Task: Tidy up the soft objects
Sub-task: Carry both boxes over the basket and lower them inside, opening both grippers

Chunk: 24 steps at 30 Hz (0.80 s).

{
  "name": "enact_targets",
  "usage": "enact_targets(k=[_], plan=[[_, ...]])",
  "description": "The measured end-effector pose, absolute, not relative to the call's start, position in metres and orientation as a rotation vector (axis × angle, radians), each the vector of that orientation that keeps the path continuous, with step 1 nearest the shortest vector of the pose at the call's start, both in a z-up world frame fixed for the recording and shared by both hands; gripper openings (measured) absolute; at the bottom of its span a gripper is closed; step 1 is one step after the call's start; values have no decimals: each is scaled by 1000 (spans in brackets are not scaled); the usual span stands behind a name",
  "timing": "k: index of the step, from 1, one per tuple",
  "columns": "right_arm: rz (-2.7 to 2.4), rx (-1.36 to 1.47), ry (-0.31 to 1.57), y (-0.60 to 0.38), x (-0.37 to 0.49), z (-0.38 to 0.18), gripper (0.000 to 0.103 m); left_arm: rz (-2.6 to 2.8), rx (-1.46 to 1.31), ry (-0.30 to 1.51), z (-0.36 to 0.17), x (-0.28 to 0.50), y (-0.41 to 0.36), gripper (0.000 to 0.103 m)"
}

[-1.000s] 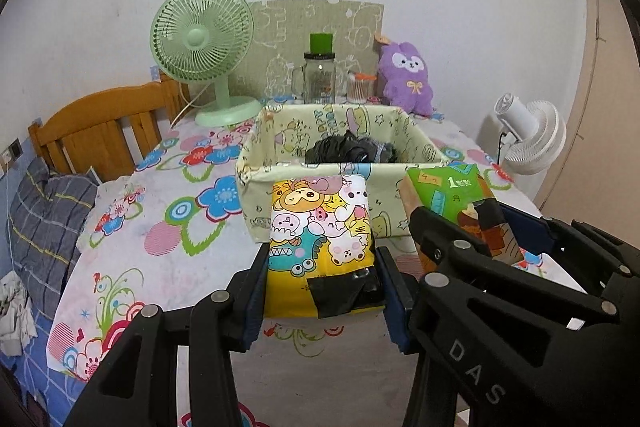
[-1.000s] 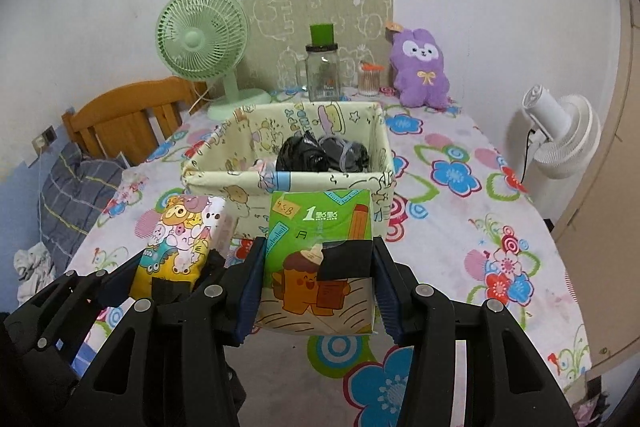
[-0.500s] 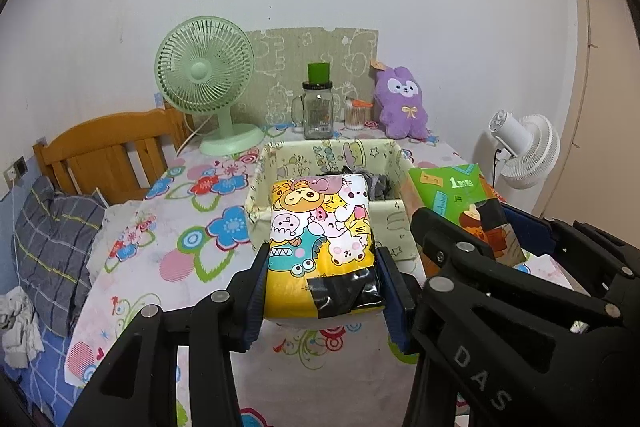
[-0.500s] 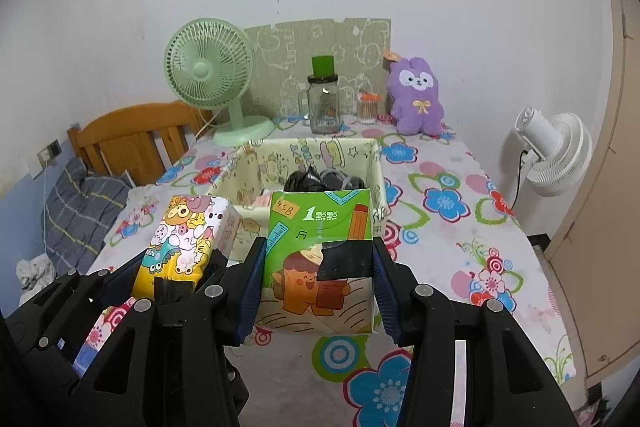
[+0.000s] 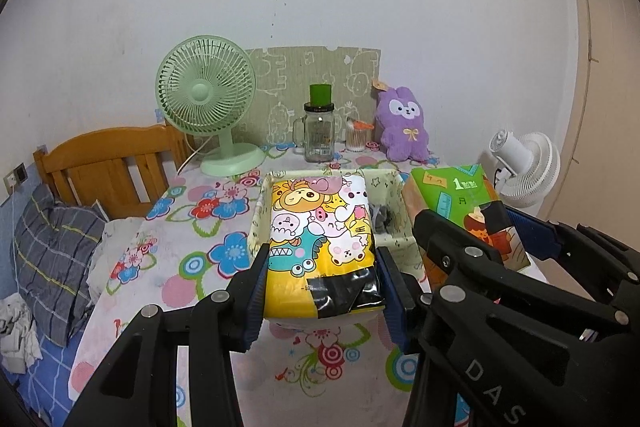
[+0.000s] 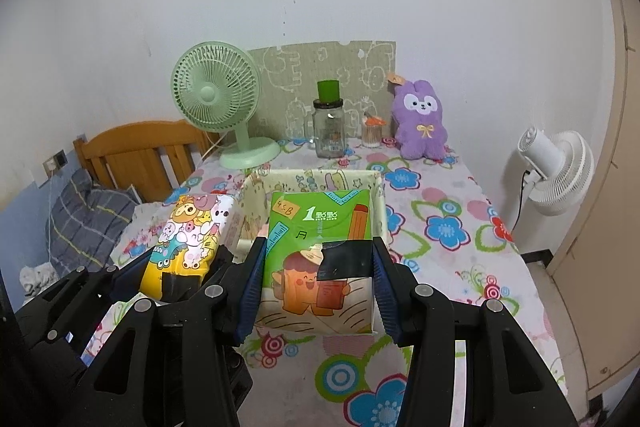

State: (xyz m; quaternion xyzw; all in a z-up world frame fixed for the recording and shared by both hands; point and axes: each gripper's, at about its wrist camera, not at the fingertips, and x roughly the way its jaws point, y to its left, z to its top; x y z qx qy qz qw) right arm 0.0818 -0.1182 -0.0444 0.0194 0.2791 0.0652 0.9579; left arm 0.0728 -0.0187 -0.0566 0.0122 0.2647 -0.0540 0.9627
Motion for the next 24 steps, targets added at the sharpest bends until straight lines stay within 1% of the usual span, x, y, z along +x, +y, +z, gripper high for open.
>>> enact_targets(k=[24], plan=[[157,26,541,-118,147,-35,53,-69,15,520,-46,135,-20,51]])
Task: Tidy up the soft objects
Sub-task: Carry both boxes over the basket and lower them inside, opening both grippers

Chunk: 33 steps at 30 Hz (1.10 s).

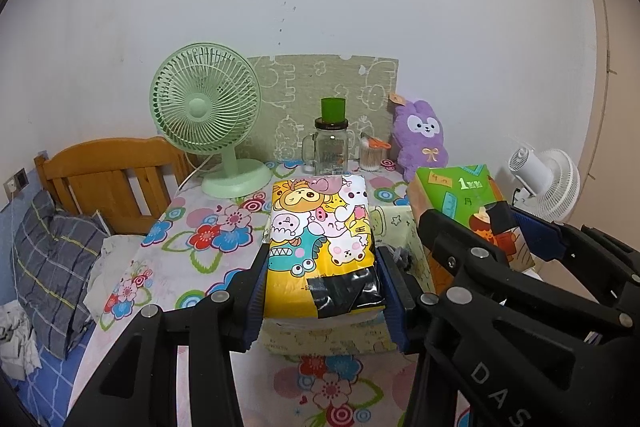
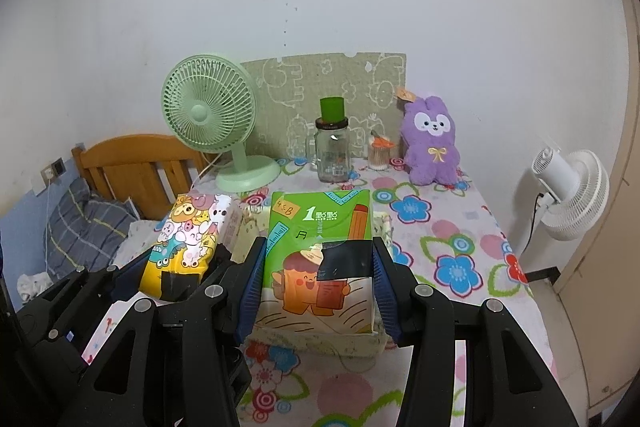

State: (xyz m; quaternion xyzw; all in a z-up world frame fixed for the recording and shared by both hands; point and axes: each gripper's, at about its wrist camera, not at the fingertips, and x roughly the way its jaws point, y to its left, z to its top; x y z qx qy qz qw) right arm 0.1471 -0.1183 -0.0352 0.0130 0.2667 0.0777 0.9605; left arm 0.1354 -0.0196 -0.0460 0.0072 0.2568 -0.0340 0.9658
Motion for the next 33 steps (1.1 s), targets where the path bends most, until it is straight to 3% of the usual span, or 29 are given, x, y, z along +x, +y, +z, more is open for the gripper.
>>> enact_targets(k=[33], plan=[[237,63,604,-126,249,-81,53,-74,-20,589,-89,228,-24,52]])
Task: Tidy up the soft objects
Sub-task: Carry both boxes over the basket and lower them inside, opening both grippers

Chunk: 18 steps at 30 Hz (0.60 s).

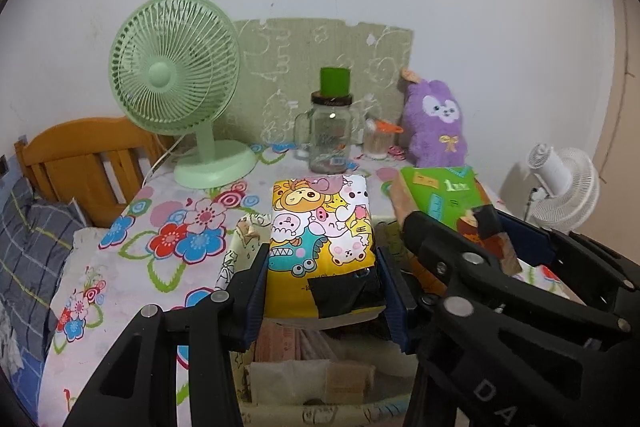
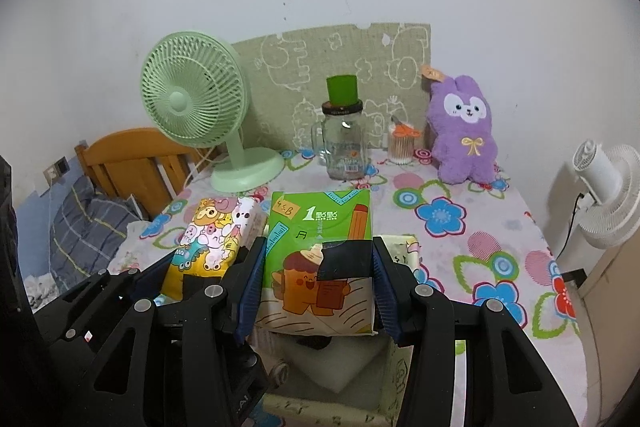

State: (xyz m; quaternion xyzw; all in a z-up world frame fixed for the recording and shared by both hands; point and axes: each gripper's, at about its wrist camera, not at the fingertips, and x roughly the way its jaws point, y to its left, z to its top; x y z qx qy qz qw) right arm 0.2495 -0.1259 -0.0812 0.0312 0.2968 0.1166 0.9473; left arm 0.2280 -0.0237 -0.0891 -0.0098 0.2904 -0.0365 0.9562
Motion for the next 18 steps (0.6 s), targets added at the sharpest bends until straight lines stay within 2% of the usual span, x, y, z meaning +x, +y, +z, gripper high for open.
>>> enact_targets(k=[7,8,10,15,18], plan=[[243,72,640,-127,265,-98,53,-63,5,654,-105,245,-26,55],[249,77,651,-126,267,-101,53,-62,8,656,-106,246,-27,56],[265,80,665,-126,270,-104,53,-56,16,662,-109,247,-26,67],[288,47,662,-119,269,-106,52,-19,49,663,-109,243,-24,76],[314,39,666,-115,269,-106,52,0,68,688,-110,240,-21,76]])
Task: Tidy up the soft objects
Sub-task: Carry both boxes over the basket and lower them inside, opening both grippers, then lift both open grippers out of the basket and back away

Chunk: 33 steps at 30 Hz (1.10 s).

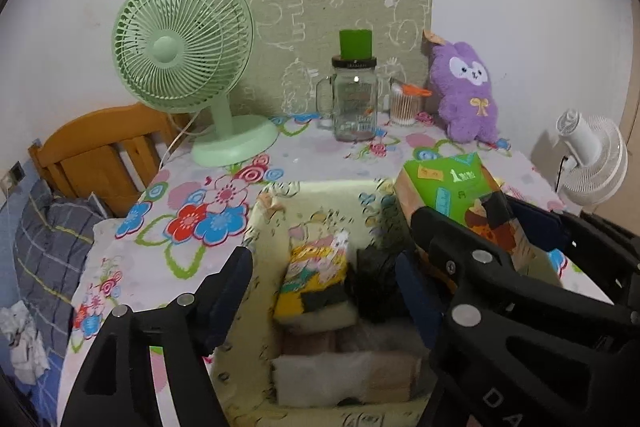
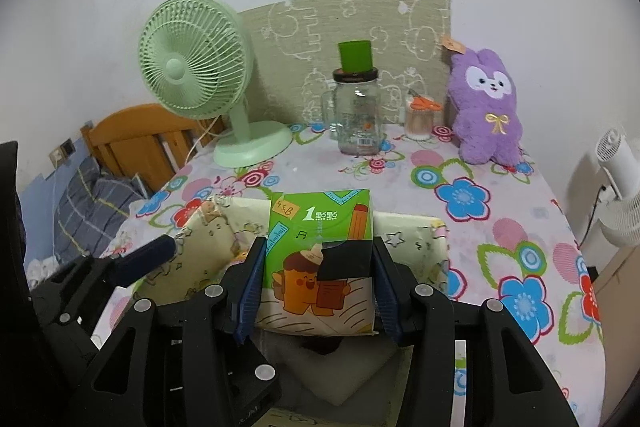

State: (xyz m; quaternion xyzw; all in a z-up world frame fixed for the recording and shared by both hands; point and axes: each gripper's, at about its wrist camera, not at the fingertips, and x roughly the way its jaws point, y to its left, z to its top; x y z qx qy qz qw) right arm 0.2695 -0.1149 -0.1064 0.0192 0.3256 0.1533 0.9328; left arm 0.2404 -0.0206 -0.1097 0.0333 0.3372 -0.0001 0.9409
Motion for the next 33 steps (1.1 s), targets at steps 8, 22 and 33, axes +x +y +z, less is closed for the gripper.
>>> enact_targets(k=[8,22,33], plan=[[330,17,685,-104,267,-112,54,-33,100,707,-111,227,-19,76],[327,61,700,-104,242,-105,81,-71,57,695,-104,203,-15,83],[253,67,675,-114,209,-89,92,-90,55,647,-90,175,-20,91]])
